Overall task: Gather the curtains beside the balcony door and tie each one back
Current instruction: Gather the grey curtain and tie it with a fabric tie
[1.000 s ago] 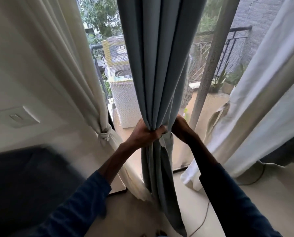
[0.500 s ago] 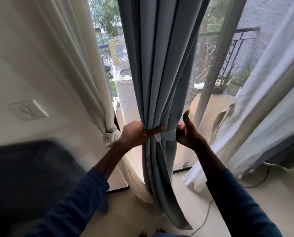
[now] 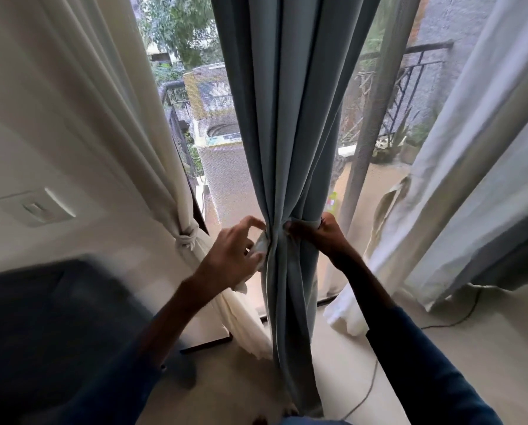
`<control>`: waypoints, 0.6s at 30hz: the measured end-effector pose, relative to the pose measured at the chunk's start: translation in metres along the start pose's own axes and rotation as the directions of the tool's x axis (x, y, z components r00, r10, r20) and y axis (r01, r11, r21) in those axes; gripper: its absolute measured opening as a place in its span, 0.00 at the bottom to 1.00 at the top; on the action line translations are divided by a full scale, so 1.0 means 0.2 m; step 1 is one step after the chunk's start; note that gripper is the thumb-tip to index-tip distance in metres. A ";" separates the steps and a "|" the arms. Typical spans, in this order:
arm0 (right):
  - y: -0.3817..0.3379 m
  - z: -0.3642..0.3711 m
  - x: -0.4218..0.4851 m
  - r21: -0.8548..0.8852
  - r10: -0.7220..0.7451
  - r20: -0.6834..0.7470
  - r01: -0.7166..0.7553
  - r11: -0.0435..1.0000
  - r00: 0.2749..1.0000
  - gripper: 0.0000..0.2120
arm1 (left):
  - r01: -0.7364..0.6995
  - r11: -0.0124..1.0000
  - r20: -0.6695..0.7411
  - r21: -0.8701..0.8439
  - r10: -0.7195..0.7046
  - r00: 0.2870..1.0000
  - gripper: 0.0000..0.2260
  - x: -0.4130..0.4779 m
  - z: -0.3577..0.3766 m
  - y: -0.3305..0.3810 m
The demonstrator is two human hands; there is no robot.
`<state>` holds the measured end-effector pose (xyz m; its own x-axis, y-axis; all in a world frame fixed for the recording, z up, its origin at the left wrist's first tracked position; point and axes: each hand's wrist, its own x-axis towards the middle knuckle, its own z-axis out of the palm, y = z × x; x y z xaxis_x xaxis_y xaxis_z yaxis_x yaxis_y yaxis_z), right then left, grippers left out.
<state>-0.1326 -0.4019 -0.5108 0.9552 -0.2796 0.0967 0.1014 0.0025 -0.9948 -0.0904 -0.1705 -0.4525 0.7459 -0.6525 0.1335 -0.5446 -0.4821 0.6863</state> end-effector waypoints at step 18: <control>0.07 0.02 0.02 0.081 0.009 -0.007 -0.009 0.997 1.000 0.19 | -0.375 0.889 0.006 0.264 0.387 0.922 0.14 -0.01 0.10 0.10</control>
<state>-0.1256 -0.3992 -0.5249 0.9542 -0.2861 0.0874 0.1155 0.0829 -0.9898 -0.1112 -0.1902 -0.4537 0.4747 -0.7918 0.3843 -0.8647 -0.3381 0.3715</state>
